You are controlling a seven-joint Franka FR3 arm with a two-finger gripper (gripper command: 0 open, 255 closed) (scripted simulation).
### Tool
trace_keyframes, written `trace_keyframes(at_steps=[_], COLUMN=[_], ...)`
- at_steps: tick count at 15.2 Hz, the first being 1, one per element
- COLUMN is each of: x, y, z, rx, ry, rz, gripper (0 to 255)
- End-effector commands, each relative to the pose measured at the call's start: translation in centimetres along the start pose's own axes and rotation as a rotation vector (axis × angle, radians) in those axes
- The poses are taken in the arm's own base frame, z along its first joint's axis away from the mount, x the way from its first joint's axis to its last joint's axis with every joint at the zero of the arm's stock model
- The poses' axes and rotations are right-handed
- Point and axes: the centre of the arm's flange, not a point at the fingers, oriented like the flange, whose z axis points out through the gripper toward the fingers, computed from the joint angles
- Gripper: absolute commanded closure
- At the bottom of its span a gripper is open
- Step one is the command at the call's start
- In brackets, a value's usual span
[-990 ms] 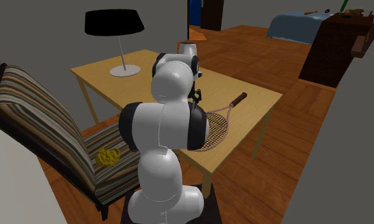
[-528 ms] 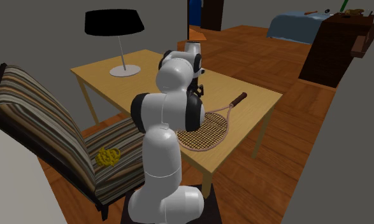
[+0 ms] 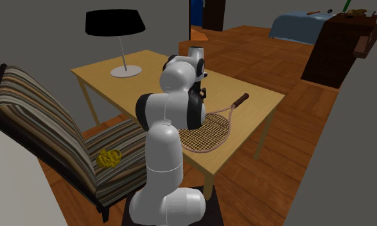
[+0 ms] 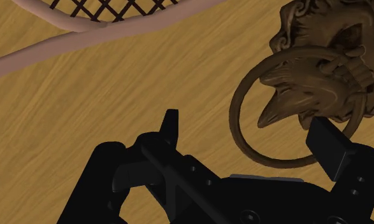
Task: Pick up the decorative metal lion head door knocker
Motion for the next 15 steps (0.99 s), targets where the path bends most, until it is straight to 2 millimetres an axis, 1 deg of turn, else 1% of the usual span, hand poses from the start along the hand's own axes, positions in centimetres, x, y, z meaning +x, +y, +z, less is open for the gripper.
trace_keyframes(at_steps=[1,3,4,13,15], x=[0.1,0.1,0.1,0.1,0.1], y=[0.1,0.1,0.1,0.1,0.0], z=[1.4,1.4,1.4,1.4,0.4], rx=[0.000,0.000,0.000,0.000,0.000], ry=[0.000,0.000,0.000,0.000,0.000], rz=[0.000,0.000,0.000,0.000,0.000], gripper=[0,0,255,255,255])
